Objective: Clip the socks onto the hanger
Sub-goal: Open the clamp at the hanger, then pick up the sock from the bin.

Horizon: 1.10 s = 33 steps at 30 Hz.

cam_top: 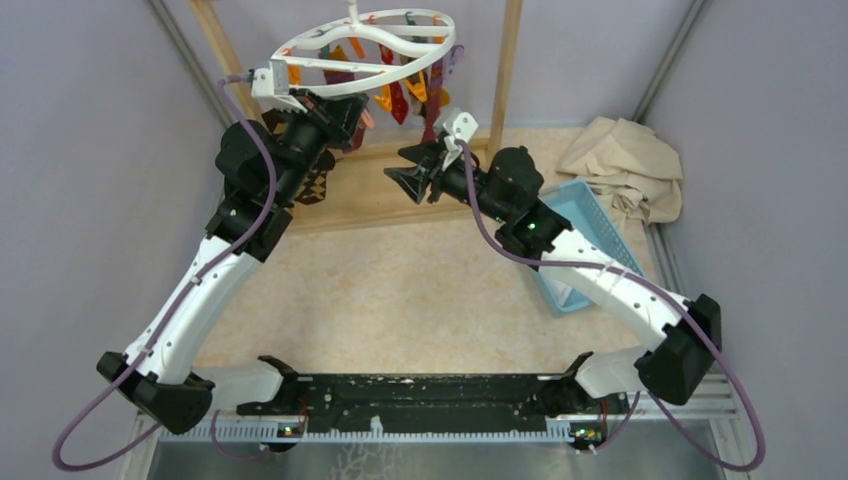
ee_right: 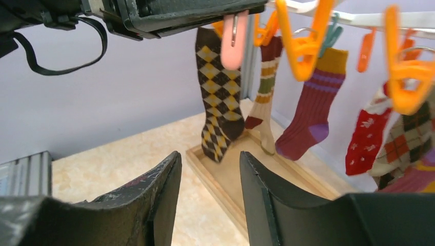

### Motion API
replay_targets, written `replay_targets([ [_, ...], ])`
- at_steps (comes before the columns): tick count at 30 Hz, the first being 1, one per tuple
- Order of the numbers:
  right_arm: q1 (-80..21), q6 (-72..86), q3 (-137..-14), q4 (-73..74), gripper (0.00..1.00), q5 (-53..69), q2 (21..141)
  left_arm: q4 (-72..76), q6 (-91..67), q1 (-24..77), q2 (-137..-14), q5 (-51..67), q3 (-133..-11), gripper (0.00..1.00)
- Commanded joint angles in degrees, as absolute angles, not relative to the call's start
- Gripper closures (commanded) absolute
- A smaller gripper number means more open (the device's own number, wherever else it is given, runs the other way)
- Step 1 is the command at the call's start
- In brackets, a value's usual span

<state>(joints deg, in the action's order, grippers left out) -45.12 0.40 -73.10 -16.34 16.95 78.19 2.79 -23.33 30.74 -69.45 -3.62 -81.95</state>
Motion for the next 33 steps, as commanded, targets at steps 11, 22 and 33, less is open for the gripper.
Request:
replay_targets([
  [11, -18.4, 15.3, -60.2, 3.6, 0.56, 1.4, 62.9, 4.2, -25.6, 30.8, -66.9, 3.0, -77.6, 1.0],
  [22, -8.2, 31.9, -49.2, 15.1, 0.2, -22.6, 62.4, 3.8, -25.7, 30.8, -66.9, 4.7, -76.6, 1.0],
  [33, -8.0, 45.5, -34.6, 15.4, 0.28, -20.2, 60.6, 3.6, -26.5, 30.8, -66.0, 2.7, -75.1, 0.97],
])
